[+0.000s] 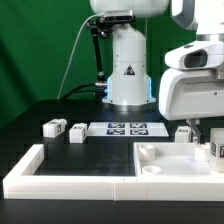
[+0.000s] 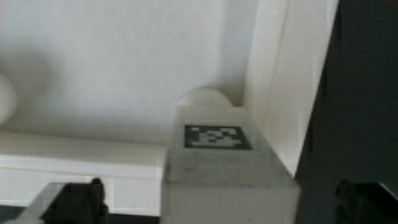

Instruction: Assemble one leg

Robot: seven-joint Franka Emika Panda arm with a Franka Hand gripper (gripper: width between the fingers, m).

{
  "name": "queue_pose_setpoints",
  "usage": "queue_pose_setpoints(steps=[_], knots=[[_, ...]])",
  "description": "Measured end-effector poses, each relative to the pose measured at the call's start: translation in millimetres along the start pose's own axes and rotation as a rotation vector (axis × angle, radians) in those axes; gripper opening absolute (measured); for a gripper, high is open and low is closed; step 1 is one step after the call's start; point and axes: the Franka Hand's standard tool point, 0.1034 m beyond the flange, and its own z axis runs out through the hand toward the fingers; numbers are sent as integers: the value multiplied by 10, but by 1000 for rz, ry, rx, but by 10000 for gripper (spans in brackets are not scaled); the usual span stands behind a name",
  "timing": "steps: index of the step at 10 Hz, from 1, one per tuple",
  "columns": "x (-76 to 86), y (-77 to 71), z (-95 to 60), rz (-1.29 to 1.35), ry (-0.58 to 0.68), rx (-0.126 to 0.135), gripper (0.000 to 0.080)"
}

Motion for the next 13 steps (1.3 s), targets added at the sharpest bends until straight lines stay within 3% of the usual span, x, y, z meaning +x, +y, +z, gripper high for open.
queue_pose_setpoints(steps=[1, 3, 4, 5, 8, 10, 13], knots=[[0, 2, 0, 0, 0, 0, 649], [0, 2, 0, 0, 0, 0, 391], [1, 9, -1, 18, 0, -1, 391], [1, 11, 0, 18, 0, -1, 291], [2, 18, 3, 231, 2, 10, 291], [4, 54, 10, 471, 10, 57, 291], [-1, 74, 12, 813, 11, 87, 291]])
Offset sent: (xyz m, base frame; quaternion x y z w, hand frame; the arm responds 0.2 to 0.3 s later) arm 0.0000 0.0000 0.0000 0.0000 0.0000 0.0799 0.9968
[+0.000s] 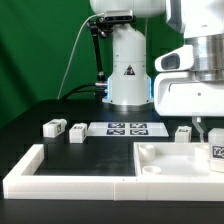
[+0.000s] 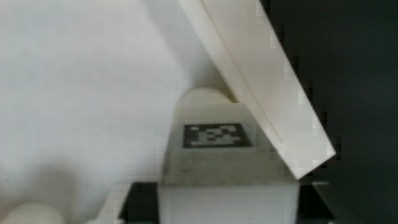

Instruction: Assemble one leg

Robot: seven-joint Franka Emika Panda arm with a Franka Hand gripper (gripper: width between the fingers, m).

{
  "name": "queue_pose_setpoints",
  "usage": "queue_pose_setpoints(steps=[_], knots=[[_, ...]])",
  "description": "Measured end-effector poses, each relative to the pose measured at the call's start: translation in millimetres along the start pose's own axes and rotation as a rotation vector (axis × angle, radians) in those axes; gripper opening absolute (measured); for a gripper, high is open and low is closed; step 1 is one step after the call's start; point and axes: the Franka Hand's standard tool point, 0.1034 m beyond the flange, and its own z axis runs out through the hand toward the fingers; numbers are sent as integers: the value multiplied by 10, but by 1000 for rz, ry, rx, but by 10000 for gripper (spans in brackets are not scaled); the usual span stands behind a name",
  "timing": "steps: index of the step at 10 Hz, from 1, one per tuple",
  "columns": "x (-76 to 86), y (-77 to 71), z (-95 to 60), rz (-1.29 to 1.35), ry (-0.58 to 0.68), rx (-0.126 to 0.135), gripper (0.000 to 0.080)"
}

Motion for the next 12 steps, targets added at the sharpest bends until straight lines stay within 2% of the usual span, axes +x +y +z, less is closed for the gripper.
queue_pose_setpoints(steps=[4, 8, 9, 10, 11, 12], knots=[[-13, 11, 10, 493, 2, 24, 291], [-20, 1, 16, 877, -10, 38, 291], [-18, 4, 15, 939, -16, 38, 291], [-21, 11, 8, 959, -27, 22, 291], [-24, 9, 15, 955, -27, 23, 389], [-28, 9, 19, 946, -27, 23, 389]])
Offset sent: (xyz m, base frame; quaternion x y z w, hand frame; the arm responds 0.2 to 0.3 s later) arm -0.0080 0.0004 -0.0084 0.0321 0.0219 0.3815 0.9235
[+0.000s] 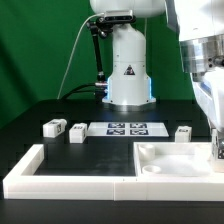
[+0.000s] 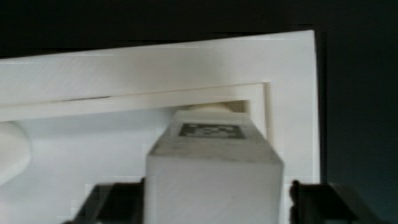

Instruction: Assemble one leg

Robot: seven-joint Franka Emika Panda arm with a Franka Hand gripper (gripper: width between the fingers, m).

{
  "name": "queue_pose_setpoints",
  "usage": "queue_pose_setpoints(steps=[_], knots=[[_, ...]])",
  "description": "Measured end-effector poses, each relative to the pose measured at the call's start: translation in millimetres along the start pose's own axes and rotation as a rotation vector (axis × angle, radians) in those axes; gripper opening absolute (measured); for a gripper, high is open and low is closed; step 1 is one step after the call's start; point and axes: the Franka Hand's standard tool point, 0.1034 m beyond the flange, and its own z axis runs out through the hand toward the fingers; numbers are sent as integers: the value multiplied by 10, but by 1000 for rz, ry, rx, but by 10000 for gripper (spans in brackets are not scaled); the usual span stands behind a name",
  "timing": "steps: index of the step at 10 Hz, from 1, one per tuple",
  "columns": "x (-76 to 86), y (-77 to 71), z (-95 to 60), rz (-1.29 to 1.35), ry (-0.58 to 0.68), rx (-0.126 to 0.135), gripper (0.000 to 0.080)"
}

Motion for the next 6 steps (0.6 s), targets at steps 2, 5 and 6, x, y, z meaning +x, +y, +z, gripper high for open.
queue_pose_setpoints(steps=[2, 5, 6], knots=[[-15, -10, -1, -50, 1, 8, 611], [-56, 38, 17, -364, -4, -32, 647], [-68, 35, 11, -458, -6, -36, 647]])
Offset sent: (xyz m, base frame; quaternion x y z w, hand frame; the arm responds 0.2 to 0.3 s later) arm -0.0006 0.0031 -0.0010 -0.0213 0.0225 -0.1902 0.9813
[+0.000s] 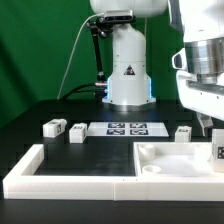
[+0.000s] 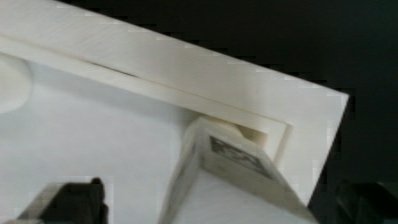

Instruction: Assemble one leg

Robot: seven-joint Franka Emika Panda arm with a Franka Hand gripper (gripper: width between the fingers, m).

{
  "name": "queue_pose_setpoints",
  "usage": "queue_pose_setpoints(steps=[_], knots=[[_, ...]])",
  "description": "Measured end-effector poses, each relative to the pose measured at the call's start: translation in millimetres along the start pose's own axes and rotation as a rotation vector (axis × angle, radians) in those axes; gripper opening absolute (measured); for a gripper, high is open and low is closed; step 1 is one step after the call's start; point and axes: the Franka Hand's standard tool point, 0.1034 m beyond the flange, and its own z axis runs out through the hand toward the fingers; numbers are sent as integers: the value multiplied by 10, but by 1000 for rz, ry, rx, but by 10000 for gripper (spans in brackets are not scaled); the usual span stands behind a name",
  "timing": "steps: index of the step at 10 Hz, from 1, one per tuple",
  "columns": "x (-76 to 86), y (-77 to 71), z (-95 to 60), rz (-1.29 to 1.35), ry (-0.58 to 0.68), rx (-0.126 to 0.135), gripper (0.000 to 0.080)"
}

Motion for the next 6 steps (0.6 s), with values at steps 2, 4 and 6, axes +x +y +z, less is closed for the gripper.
queue_pose_setpoints(steps=[2, 4, 6], knots=[[-13, 3, -13, -243, 0, -22, 649], [-10, -1, -31, -465, 16, -54, 649], [-24, -15, -34, -677, 49, -83, 649]])
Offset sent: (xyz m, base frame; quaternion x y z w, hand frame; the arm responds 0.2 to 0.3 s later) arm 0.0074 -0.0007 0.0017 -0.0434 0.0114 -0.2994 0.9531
